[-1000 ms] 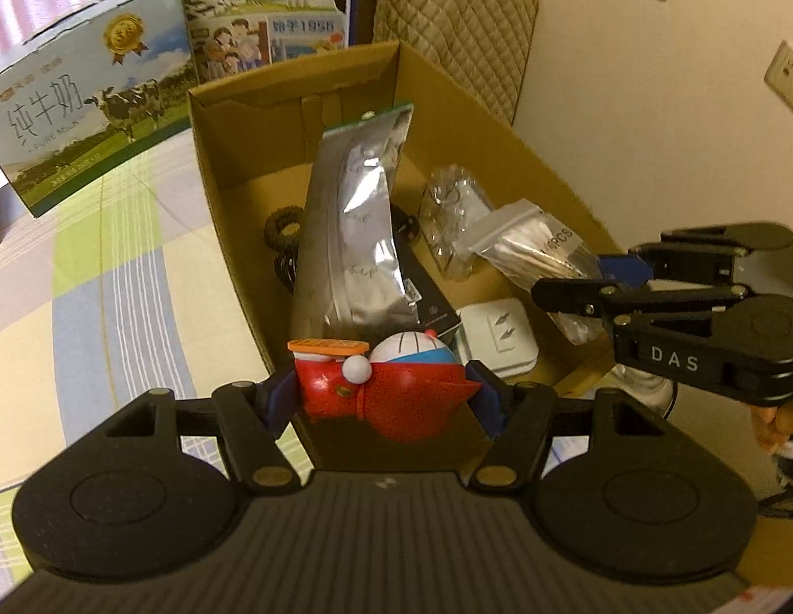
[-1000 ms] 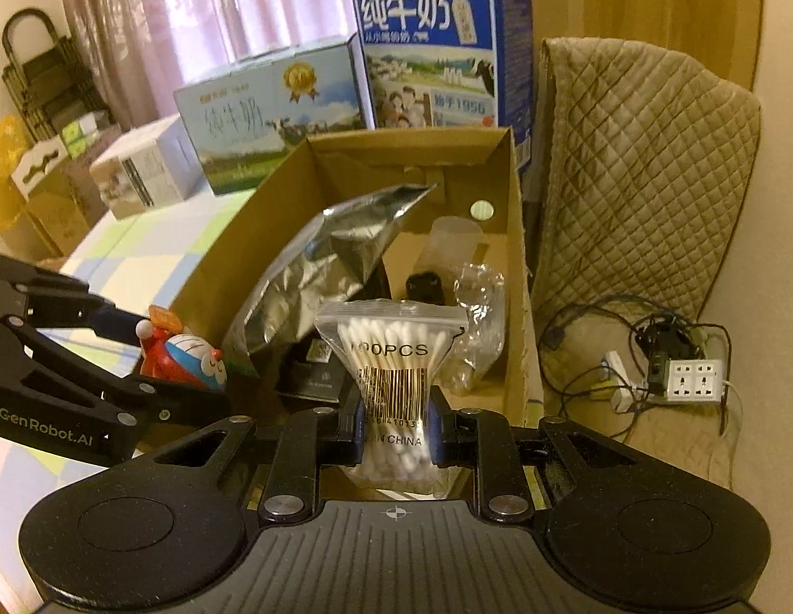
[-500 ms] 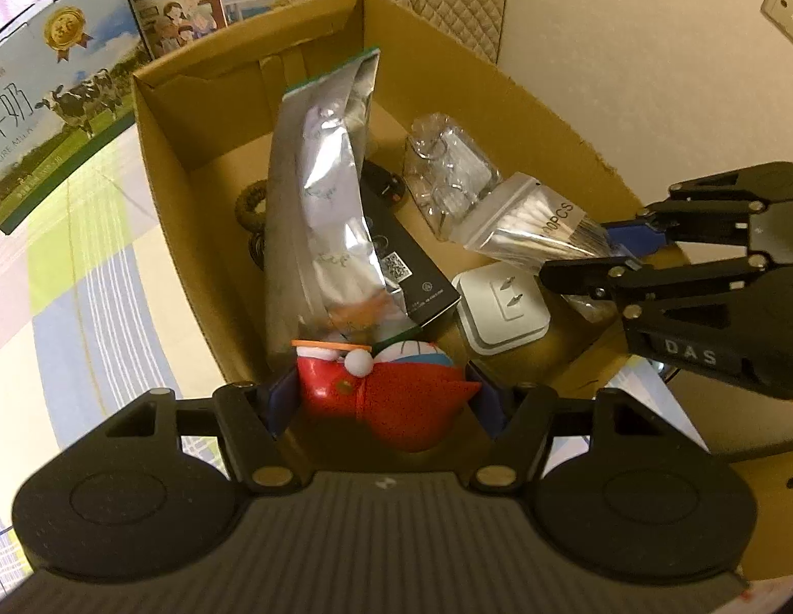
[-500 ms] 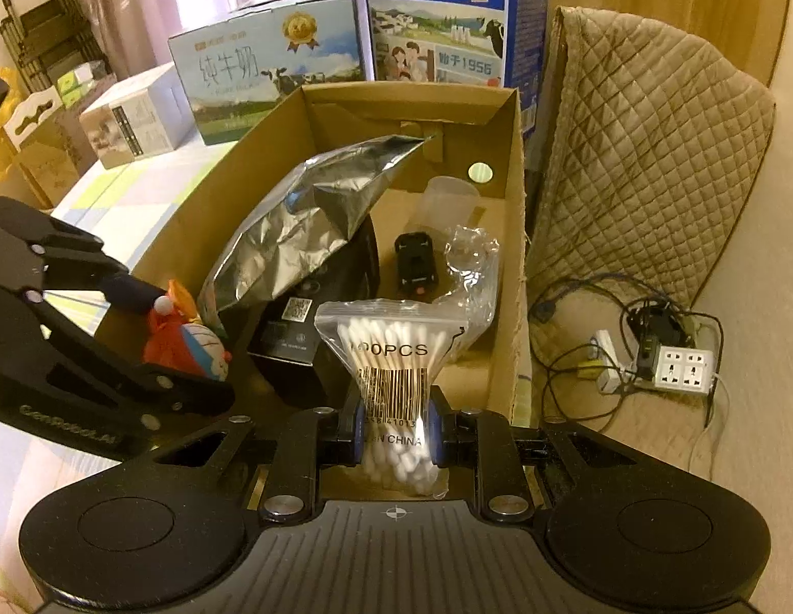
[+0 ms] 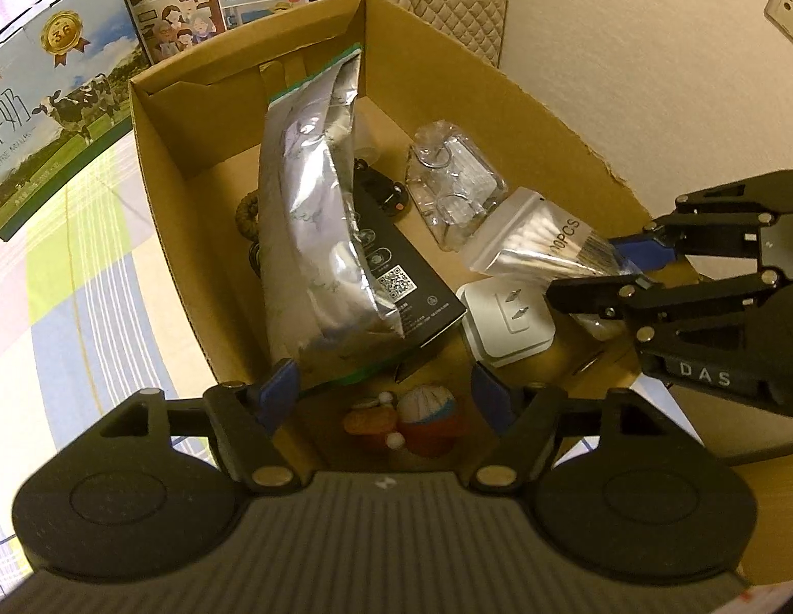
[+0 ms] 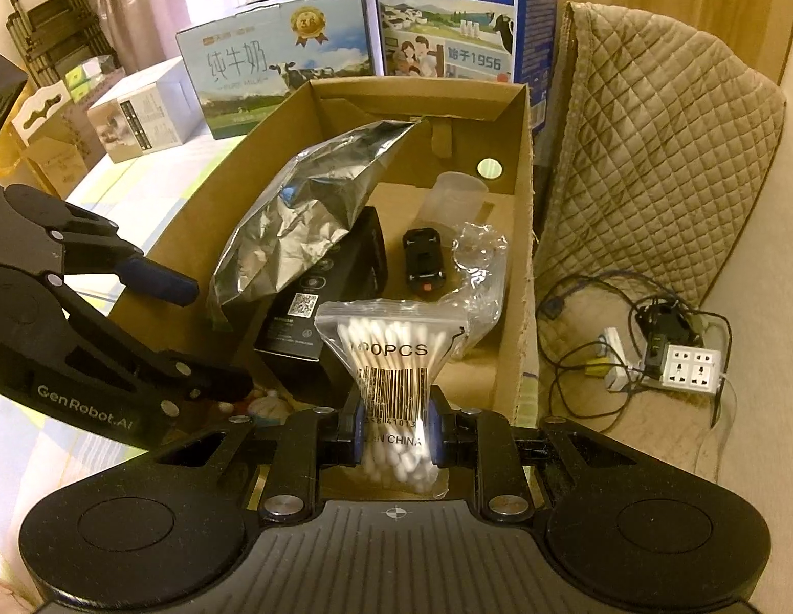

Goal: Organize objects
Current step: 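Lower and release the red toy from the left tool while the right tool releases the swab packet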

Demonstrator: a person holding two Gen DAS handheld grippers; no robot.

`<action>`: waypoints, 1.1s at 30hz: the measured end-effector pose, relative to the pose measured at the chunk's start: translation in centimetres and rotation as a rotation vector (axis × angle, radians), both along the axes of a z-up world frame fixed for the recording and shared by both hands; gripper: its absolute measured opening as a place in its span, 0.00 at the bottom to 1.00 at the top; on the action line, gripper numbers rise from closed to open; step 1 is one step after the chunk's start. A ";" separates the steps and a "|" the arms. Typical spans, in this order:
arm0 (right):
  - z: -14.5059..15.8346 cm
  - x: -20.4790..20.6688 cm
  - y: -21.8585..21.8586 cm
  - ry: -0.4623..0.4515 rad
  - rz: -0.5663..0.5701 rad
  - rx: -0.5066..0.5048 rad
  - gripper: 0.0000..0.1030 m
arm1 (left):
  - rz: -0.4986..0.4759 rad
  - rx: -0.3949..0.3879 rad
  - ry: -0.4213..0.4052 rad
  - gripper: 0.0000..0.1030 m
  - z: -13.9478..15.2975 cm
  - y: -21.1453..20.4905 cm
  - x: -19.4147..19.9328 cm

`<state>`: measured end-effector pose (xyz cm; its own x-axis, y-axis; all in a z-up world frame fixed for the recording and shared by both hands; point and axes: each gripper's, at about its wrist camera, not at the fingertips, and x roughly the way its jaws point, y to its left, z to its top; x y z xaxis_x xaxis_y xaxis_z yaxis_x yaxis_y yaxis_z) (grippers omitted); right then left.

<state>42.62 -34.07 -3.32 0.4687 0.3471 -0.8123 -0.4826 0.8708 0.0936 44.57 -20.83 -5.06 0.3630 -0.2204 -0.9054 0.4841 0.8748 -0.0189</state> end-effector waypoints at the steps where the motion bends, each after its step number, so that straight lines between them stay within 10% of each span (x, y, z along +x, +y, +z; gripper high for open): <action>1: 0.0 0.1 0.0 0.001 -0.002 0.001 0.19 | -0.001 0.000 0.000 0.71 0.0 -0.1 0.0; 12: 0.2 1.9 -0.1 -0.084 -0.067 0.061 0.21 | 0.025 -0.005 -0.026 0.72 0.6 0.2 0.9; 19: 0.8 2.2 0.1 -0.141 -0.064 0.093 0.52 | 0.057 -0.013 -0.058 0.76 1.3 0.9 1.6; 33: 1.3 1.2 -0.7 -0.113 -0.071 0.110 0.54 | 0.092 -0.030 -0.064 0.76 1.9 1.3 0.8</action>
<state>43.78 -34.82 -2.06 0.5815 0.3933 -0.7121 -0.4329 0.8907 0.1385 45.34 -19.53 -3.19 0.4395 -0.2106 -0.8732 0.4030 0.9150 -0.0178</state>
